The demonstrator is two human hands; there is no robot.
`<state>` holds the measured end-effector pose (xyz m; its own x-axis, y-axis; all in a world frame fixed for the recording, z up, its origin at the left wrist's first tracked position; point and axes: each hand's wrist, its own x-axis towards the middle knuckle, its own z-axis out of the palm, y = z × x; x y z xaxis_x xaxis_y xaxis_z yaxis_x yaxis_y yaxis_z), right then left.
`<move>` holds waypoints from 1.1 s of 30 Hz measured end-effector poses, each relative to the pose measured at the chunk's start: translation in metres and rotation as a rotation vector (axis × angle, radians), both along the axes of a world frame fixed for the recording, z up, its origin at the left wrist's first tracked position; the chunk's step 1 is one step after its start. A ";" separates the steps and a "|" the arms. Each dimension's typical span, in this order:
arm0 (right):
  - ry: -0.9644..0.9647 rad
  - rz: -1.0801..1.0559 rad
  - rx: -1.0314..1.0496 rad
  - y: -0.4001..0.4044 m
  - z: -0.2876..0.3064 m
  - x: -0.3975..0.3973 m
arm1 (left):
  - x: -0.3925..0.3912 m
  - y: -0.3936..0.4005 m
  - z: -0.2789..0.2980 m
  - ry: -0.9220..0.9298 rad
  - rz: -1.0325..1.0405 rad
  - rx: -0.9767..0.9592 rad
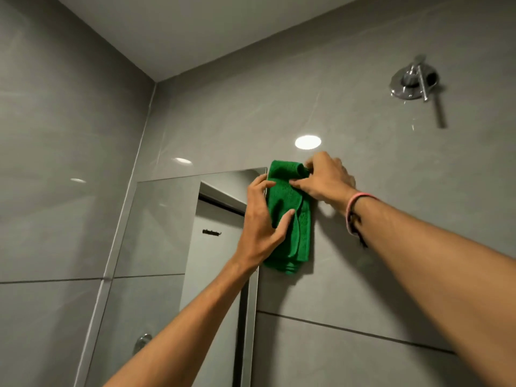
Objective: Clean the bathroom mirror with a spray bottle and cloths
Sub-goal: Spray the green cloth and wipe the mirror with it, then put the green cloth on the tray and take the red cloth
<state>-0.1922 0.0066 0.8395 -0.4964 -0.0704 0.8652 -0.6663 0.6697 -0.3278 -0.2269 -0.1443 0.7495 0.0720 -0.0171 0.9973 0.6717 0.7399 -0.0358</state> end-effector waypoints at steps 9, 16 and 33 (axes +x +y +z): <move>-0.057 0.459 -0.469 0.074 -0.066 0.035 | 0.055 0.001 -0.052 -0.684 -0.768 0.353; -0.346 0.589 -0.580 0.174 -0.213 0.084 | 0.108 0.053 -0.150 -0.901 -1.023 0.444; -1.707 -0.161 -0.774 0.255 -0.749 0.157 | 0.197 0.154 -0.674 -2.035 -0.456 1.113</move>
<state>-0.0350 0.2611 0.0900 -0.7061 0.1707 -0.6872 0.7053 0.0834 -0.7040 -0.0295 0.0099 0.0756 -0.7720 -0.1152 -0.6251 -0.6097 -0.1438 0.7795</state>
